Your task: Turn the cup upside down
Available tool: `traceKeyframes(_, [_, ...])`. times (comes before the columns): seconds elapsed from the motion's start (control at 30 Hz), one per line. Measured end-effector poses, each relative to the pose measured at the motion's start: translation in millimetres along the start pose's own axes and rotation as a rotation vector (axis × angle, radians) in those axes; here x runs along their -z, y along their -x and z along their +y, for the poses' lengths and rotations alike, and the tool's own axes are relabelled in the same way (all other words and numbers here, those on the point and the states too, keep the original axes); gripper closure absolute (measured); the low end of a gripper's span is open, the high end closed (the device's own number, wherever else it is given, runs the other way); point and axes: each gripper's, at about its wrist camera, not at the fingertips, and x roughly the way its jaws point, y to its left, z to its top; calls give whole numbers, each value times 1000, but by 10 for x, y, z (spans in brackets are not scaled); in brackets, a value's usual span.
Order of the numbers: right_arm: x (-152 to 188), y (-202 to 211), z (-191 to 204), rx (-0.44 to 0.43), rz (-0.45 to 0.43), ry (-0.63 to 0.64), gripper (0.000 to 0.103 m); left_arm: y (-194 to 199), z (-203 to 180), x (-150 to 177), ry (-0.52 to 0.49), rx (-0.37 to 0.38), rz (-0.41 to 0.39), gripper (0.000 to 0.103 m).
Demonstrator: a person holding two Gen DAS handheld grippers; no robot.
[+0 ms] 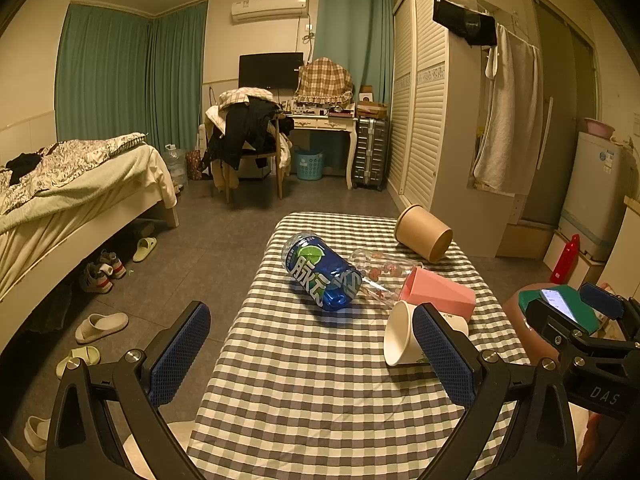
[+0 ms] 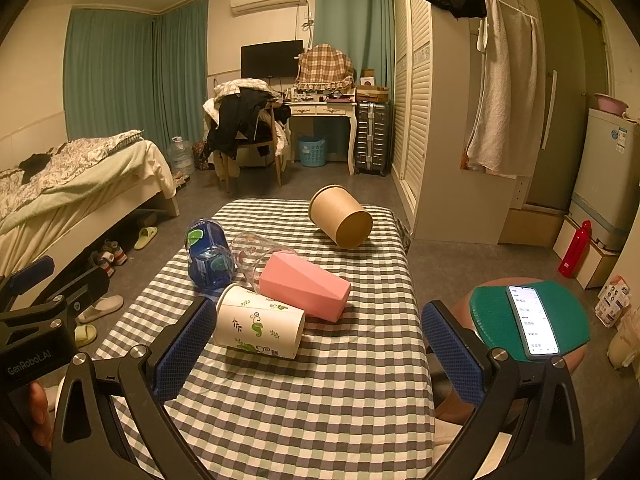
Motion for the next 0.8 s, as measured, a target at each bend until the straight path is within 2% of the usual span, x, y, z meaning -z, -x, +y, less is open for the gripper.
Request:
traceKeyframes(0.17, [101,-109,40,-3,4,1,0,-4,1,-3,1,0,0,0])
traceKeyframes(0.53, [62,-139,10,-8,14,4,0,-140,4,66,9,-13,23,0])
traceKeyframes(0.8, [-235,-439,93,-90,84,90,0,-349,144,0,26,-49,53,0])
